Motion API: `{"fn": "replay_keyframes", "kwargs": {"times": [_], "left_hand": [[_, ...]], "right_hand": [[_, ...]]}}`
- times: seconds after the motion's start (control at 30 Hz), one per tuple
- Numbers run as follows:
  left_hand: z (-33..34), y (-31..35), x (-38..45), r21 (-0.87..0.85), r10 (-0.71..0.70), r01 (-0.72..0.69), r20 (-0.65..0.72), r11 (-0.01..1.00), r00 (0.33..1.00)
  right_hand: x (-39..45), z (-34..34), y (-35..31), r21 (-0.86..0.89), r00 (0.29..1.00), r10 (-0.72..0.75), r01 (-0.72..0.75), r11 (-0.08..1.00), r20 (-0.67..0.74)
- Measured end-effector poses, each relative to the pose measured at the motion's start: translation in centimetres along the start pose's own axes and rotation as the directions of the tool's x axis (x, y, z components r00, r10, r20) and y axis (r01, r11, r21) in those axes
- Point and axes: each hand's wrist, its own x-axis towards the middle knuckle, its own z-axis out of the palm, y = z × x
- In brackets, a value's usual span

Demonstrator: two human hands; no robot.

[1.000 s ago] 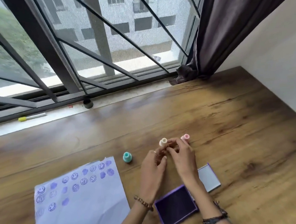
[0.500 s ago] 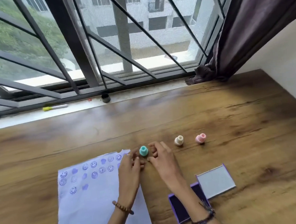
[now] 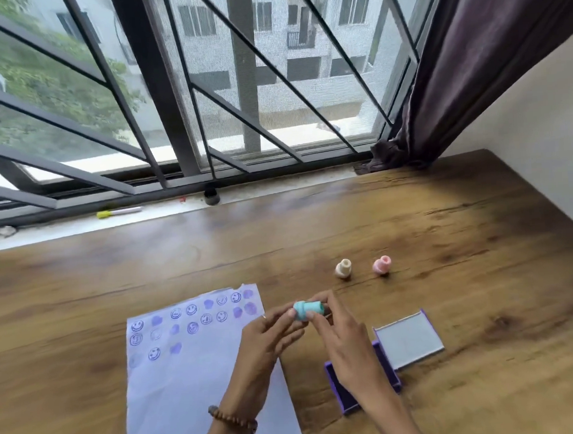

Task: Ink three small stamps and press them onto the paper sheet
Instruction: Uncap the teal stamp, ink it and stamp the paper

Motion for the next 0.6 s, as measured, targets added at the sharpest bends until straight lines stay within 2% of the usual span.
{"fn": "replay_keyframes", "kwargs": {"times": [0.03, 0.07, 0.1, 0.13, 0.17, 0.2, 0.23, 0.27, 0.3, 0.37, 0.43, 0.5, 0.57, 0.6], "left_hand": [[0.3, 0.0, -0.2, 0.007, 0.012, -0.012, 0.004, 1.0, 1.0], [0.5, 0.1, -0.4, 0.057, 0.035, -0.035, 0.011, 0.998, 0.999], [0.8, 0.1, -0.5, 0.158, 0.07, -0.071, 0.014, 0.985, 0.997], [1.1, 0.1, -0.7, 0.288, 0.119, -0.116, 0.007, 0.951, 0.993], [1.2, 0.0, -0.8, 0.435, 0.181, -0.16, -0.007, 0.886, 0.983], [1.0, -0.3, -1.0, 0.581, 0.252, -0.202, -0.006, 0.789, 0.968], [0.7, -0.7, -1.1, 0.706, 0.313, -0.244, 0.033, 0.665, 0.949], [0.3, -1.2, -1.3, 0.798, 0.345, -0.281, 0.098, 0.533, 0.934], [-0.2, -1.8, -1.5, 0.853, 0.345, -0.309, 0.164, 0.421, 0.924], [-1.2, -3.0, -1.9, 0.886, 0.318, -0.349, 0.25, 0.306, 0.914], [-1.6, -4.0, -2.1, 0.883, 0.288, -0.395, 0.321, 0.253, 0.902], [-1.6, -4.7, -2.2, 0.89, 0.253, -0.426, 0.379, 0.165, 0.89], [-1.4, -5.3, -2.3, 0.897, 0.224, -0.43, 0.401, 0.099, 0.888], [-1.3, -5.5, -2.4, 0.9, 0.22, -0.429, 0.403, 0.083, 0.888]], "right_hand": [[-0.4, 0.0, 0.0, 0.024, 0.998, 0.041, -0.04, 0.999, -0.039], [-0.8, -0.1, 0.0, 0.139, 0.989, 0.13, -0.118, 0.983, -0.076], [-1.0, -0.2, 0.0, 0.341, 0.962, 0.263, -0.224, 0.913, -0.073], [-1.2, -0.4, 0.3, 0.55, 0.921, 0.39, -0.321, 0.771, -0.01], [-1.4, -0.8, 0.5, 0.711, 0.871, 0.485, -0.39, 0.586, 0.078], [-1.7, -1.3, 0.9, 0.797, 0.827, 0.54, -0.429, 0.425, 0.157], [-2.2, -1.7, 1.5, 0.818, 0.795, 0.567, -0.465, 0.34, 0.216], [-2.7, -2.2, 2.1, 0.802, 0.783, 0.573, -0.493, 0.338, 0.24], [-3.4, -2.6, 2.4, 0.762, 0.789, 0.569, -0.511, 0.398, 0.232], [-4.6, -3.5, 2.8, 0.567, 0.828, 0.541, -0.519, 0.64, 0.148], [-5.2, -4.6, 2.2, 0.158, 0.884, 0.467, -0.464, 0.872, 0.017], [-5.5, -5.4, 0.4, -0.213, 0.951, 0.302, -0.31, 0.926, -0.072], [-5.9, -6.0, -1.6, -0.423, 0.984, 0.051, -0.119, 0.898, -0.17], [-6.1, -6.2, -2.4, -0.483, 0.973, -0.076, -0.039, 0.874, -0.218]]}}
